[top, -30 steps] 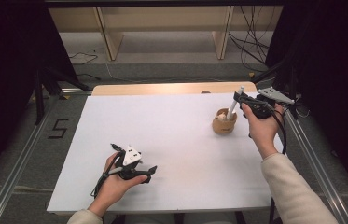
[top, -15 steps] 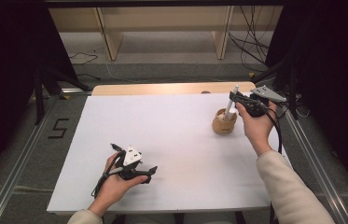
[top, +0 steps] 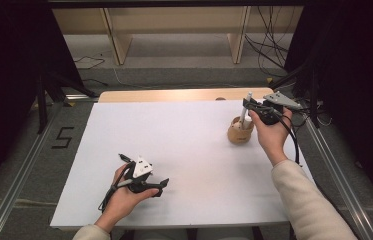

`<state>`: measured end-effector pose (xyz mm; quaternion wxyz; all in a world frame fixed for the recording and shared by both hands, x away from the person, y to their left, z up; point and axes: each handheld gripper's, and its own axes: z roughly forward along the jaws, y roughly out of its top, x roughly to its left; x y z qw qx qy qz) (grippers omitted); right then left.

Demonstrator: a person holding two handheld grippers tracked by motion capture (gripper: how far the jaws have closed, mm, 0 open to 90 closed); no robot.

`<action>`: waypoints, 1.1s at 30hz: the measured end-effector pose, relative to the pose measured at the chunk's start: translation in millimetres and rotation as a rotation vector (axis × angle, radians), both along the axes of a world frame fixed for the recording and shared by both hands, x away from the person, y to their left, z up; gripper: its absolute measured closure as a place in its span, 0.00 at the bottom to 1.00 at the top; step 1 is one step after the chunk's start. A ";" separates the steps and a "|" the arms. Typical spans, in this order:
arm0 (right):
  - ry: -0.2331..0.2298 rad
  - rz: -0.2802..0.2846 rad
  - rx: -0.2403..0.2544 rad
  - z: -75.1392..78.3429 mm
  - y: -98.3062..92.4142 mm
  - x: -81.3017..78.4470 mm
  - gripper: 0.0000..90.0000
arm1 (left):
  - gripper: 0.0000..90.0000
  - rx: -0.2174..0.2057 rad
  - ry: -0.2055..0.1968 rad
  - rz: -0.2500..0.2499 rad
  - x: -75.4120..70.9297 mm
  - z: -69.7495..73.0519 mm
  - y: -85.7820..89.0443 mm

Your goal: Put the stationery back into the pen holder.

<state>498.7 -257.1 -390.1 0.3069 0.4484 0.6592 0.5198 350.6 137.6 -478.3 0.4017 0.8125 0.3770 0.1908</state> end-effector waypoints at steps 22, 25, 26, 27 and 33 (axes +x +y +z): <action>0.037 0.014 -0.081 -15.9 11.4 9.8 0.87 | 0.22 0.006 0.001 -0.009 -0.2 -0.4 -1.6; 0.045 0.017 -0.096 -18.1 12.8 10.5 0.87 | 0.22 0.005 0.002 -0.010 -0.3 -0.5 -1.8; 0.048 0.017 -0.096 -18.9 13.6 10.8 0.87 | 0.22 0.004 0.002 -0.008 -0.3 -0.6 -2.0; 0.050 0.018 -0.100 -19.5 14.2 11.1 0.87 | 0.22 0.004 0.001 -0.008 -0.3 -0.6 -2.0; 0.067 0.029 -0.122 -24.0 17.0 12.3 0.87 | 0.22 0.005 -0.001 -0.008 -0.2 -0.4 -1.7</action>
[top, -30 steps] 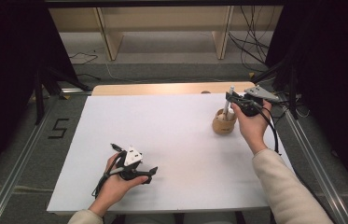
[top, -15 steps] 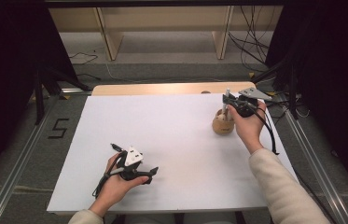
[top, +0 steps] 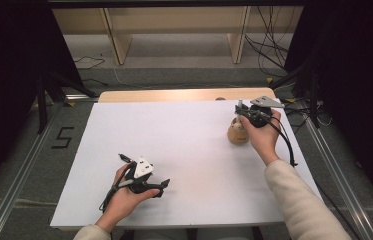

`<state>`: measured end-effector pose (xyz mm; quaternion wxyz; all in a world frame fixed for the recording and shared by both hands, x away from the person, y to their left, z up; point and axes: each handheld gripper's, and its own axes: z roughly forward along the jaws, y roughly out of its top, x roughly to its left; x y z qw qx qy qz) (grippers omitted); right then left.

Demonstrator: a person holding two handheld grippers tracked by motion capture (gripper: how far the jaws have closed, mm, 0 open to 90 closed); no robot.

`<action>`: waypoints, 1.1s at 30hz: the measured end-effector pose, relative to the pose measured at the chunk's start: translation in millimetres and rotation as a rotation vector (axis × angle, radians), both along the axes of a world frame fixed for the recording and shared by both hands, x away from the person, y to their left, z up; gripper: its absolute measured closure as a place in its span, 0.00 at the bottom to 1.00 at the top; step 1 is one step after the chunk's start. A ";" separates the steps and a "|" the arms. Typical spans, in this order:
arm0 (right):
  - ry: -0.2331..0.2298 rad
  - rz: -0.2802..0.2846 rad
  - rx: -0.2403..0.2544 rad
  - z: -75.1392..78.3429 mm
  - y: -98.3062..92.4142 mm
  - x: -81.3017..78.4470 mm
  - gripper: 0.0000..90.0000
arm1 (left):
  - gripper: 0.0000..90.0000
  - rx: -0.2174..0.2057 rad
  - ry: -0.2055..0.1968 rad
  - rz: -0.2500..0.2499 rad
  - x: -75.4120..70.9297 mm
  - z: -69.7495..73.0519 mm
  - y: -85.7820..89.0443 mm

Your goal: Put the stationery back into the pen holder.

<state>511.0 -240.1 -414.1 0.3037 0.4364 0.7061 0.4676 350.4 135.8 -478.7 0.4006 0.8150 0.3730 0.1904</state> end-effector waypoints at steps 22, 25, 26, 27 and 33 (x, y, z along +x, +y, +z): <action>0.045 0.022 -0.046 -4.4 0.2 -1.1 0.72 | 0.22 -0.001 0.000 0.006 0.9 -0.6 0.6; 0.051 0.020 -0.037 -2.1 -1.4 -3.7 0.64 | 0.22 0.000 0.002 0.007 0.8 -0.2 1.3; 0.055 0.027 -0.037 -1.2 -2.0 -4.9 0.61 | 0.22 -0.001 0.003 0.008 0.9 -0.1 1.6; 0.059 0.031 -0.038 -0.2 -2.3 -6.2 0.58 | 0.22 -0.004 0.002 0.010 1.0 -0.2 1.8; 0.091 0.055 -0.033 3.2 -6.7 -14.0 0.45 | 0.22 -0.003 0.000 0.012 1.3 0.0 2.4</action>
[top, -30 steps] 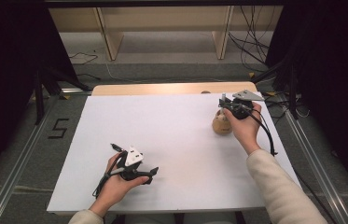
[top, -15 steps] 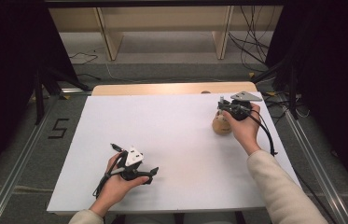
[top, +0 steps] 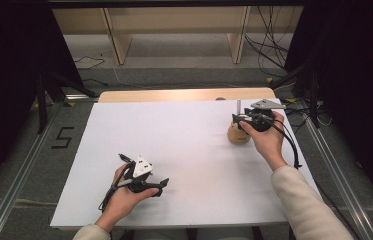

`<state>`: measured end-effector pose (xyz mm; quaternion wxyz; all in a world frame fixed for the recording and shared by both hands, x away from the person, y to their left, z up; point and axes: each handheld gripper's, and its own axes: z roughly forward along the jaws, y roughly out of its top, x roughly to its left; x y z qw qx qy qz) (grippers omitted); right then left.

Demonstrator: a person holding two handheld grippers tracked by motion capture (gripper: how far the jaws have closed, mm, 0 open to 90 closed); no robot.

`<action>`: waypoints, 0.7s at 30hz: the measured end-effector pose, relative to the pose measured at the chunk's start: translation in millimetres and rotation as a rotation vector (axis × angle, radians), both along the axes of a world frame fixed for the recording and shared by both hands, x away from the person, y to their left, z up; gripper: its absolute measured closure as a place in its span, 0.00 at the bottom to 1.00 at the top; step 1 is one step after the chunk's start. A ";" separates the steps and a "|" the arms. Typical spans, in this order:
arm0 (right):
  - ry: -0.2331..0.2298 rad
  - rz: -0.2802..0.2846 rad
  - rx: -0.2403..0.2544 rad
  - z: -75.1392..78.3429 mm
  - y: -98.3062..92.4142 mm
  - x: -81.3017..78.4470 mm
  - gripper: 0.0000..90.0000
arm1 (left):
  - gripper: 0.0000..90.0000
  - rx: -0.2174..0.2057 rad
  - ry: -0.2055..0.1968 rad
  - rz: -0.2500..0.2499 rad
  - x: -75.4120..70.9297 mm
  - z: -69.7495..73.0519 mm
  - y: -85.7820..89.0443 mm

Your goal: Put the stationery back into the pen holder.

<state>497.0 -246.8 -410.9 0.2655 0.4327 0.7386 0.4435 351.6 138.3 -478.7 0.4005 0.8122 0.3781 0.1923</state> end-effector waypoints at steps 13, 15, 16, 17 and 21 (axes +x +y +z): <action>0.007 0.007 0.065 -4.9 -13.8 -27.8 0.38 | 0.22 -0.007 0.000 0.015 1.3 0.0 3.0; 0.002 0.011 0.063 -5.1 -14.3 -32.7 0.38 | 0.22 -0.004 -0.001 0.016 1.4 -0.1 3.5; 0.000 0.014 0.062 -5.5 -14.6 -36.6 0.38 | 0.22 -0.004 0.001 0.016 1.4 0.0 3.9; -0.001 0.018 0.062 -6.0 -14.8 -39.4 0.38 | 0.22 -0.004 0.001 0.016 1.4 0.0 3.9; 0.001 0.030 0.059 -9.5 -14.7 -50.9 0.37 | 0.22 -0.006 -0.004 0.031 2.5 0.5 6.7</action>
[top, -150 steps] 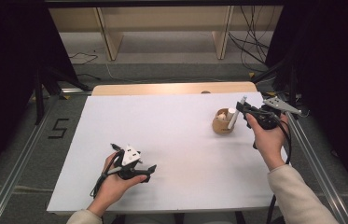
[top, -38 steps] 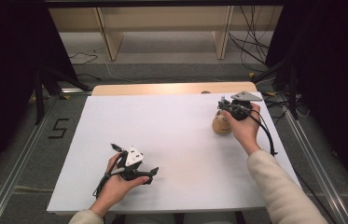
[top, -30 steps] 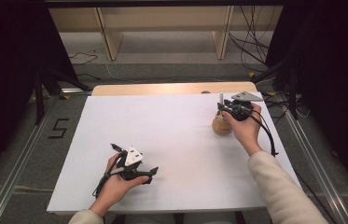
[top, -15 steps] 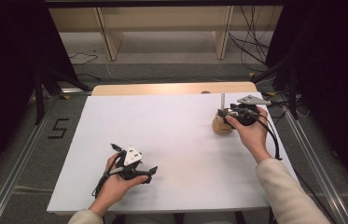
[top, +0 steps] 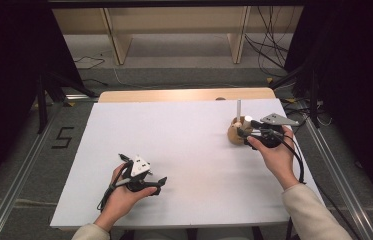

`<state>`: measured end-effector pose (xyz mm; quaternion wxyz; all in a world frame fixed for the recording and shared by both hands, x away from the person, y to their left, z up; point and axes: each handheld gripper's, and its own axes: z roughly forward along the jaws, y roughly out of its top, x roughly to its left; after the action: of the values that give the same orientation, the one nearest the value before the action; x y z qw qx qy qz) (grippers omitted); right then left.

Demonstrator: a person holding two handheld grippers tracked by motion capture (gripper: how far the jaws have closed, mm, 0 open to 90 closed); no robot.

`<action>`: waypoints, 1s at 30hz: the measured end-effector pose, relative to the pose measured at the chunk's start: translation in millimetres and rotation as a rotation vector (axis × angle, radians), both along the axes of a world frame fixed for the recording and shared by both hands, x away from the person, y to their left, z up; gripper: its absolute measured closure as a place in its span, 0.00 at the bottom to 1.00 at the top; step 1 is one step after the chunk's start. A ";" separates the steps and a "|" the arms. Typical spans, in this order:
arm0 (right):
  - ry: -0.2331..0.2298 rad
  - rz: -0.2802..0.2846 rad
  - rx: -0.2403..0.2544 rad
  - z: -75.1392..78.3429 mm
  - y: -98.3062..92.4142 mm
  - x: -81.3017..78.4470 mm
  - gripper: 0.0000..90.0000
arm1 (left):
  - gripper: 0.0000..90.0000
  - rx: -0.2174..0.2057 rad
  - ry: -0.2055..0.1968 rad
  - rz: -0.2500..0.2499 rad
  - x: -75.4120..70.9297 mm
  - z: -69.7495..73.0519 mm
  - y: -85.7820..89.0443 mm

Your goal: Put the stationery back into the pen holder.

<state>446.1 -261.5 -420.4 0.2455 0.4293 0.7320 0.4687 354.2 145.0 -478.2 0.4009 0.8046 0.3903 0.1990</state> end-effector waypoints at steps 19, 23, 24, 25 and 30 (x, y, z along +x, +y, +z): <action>0.055 0.042 -0.003 -32.6 3.0 -36.5 0.36 | 0.35 0.008 -0.028 0.111 10.4 6.6 23.5; 0.066 0.041 -0.009 -36.6 1.5 -40.2 0.36 | 0.60 0.042 -0.057 0.223 27.6 13.0 44.4; 0.071 0.038 -0.008 -37.7 0.9 -40.8 0.36 | 0.69 0.048 -0.060 0.239 32.2 12.8 50.3; 0.076 0.038 -0.011 -38.6 0.2 -41.3 0.36 | 0.81 0.059 -0.069 0.262 37.1 12.1 56.7; 0.093 0.038 -0.016 -43.1 -1.1 -43.0 0.36 | 1.00 0.104 -0.017 0.353 62.0 1.8 81.0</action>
<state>403.1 -262.6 -463.5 0.2056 0.4349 0.7542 0.4471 416.2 226.0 -476.4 0.3208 0.7414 0.5113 0.2931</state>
